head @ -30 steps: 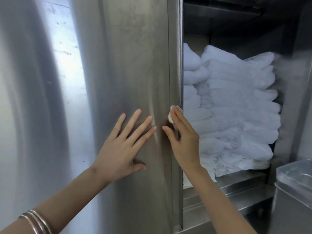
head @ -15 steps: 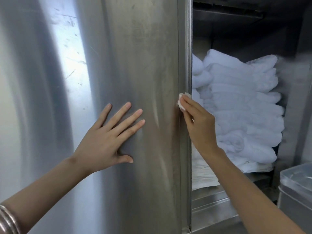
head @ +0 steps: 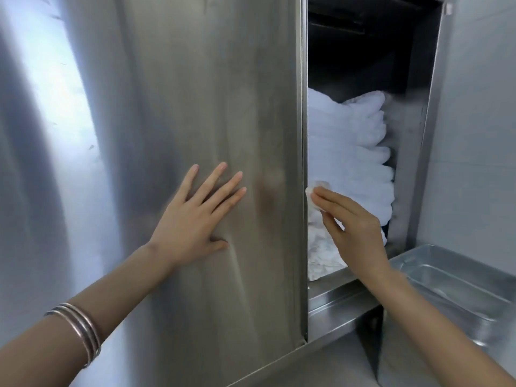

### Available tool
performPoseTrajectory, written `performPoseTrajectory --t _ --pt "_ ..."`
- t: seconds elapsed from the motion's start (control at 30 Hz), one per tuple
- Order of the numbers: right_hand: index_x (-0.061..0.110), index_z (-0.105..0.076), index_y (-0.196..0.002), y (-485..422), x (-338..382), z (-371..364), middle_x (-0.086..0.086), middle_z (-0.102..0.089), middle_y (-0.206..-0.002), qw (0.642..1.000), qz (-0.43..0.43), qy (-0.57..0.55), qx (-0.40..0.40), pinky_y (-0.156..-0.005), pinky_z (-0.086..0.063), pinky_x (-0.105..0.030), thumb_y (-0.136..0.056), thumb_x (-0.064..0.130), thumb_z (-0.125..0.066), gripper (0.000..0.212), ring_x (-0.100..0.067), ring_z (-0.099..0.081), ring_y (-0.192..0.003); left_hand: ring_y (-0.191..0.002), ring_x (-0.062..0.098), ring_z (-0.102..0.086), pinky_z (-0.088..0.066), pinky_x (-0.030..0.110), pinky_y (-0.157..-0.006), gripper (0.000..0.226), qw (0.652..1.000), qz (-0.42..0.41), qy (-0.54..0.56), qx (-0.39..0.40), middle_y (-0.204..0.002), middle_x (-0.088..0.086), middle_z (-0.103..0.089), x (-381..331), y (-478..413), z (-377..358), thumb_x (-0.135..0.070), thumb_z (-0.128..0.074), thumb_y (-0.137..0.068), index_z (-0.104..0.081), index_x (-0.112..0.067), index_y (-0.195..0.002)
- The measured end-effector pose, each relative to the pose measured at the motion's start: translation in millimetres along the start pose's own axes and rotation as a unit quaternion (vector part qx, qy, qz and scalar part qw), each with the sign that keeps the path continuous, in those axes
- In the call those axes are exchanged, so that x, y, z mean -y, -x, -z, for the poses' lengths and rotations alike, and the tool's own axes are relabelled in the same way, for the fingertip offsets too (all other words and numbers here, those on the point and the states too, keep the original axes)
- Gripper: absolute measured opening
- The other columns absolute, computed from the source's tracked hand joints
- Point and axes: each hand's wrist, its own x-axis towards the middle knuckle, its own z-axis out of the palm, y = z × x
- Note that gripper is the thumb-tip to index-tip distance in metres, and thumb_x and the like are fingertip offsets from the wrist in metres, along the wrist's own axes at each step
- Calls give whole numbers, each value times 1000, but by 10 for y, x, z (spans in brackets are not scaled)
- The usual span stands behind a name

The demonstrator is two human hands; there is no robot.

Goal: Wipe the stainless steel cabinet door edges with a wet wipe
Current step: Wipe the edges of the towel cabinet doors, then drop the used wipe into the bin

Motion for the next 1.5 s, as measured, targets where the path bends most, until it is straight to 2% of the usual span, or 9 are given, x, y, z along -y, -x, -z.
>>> performPoseTrajectory --t 0.2,0.27,0.37,0.43,0.57,0.73,0.87,1.23,1.5 --pt "0 -67 -111 113 -285 317 -11 -65 -116 998 -49 10 28 -100 -37 -14 -82 -7 -62 30 -15 -59 -109 -148 34 -14 -7 60 -116 113 999 2 -34 30 -160 7 -21 -356 -456 -85 -65 -75 -59 -33 -13 -150" --pt "4 -70 -108 162 -422 439 -7 -67 -114 997 -51 51 33 -94 -41 -15 -79 -8 -66 32 -12 -60 -107 -148 34 -12 -4 59 -117 112 999 2 -38 27 -160 7 -19 -473 -604 -126 -65 -74 -60 -32 -13 -150" --pt "11 -73 -104 215 -686 660 -2 -69 -110 992 -51 107 41 -78 -54 -26 -77 -7 -70 32 -15 -63 -102 -148 34 -12 2 58 -117 110 999 1 -36 22 -160 8 -19 -623 -821 -183 -64 -73 -62 -33 -13 -150" --pt "13 -73 -103 243 -856 808 0 -70 -108 990 -48 126 49 -74 -56 -29 -77 -5 -72 32 -16 -66 -98 -148 34 -11 5 57 -117 110 999 0 -36 24 -161 8 -18 -717 -960 -221 -64 -72 -63 -32 -13 -151" --pt "16 -75 -99 277 -1088 1035 3 -71 -105 986 -42 150 60 -71 -56 -29 -76 -3 -74 30 -14 -68 -94 -149 34 2 14 58 -115 110 998 6 -49 49 -163 7 -3 -916 -1223 -281 -70 -62 -70 -16 -15 -154" --pt "11 -74 -96 271 -1292 1152 -1 -72 -102 986 -8 141 84 -67 -55 -40 -70 -10 -76 33 -17 -69 -89 -146 36 19 26 60 -108 110 997 9 -61 52 -162 8 14 -1184 -1552 -374 -73 -49 -79 7 -13 -153" --pt "10 -74 -95 252 -1399 1188 -1 -72 -103 986 -18 144 85 -71 -50 -37 -69 -12 -76 34 -17 -69 -88 -144 37 24 31 61 -104 111 998 6 -54 38 -160 11 20 -1380 -1826 -478 -73 -45 -82 16 -11 -151" --pt "5 -74 -97 227 -1714 1347 -6 -72 -102 982 -87 125 114 -77 -57 -42 -78 -9 -67 24 -24 -68 -97 -145 39 17 25 62 -106 111 999 -7 -33 17 -162 13 11 -1881 -2516 -617 -74 -50 -80 3 -10 -154" --pt "5 -75 -92 5 -1994 1489 -7 -72 -100 971 -132 142 140 -73 -57 -44 -77 -8 -69 21 -25 -69 -92 -144 43 18 28 64 -104 113 999 -3 -21 49 -160 17 14 -2121 -2777 -629 -70 -49 -83 14 -3 -150"
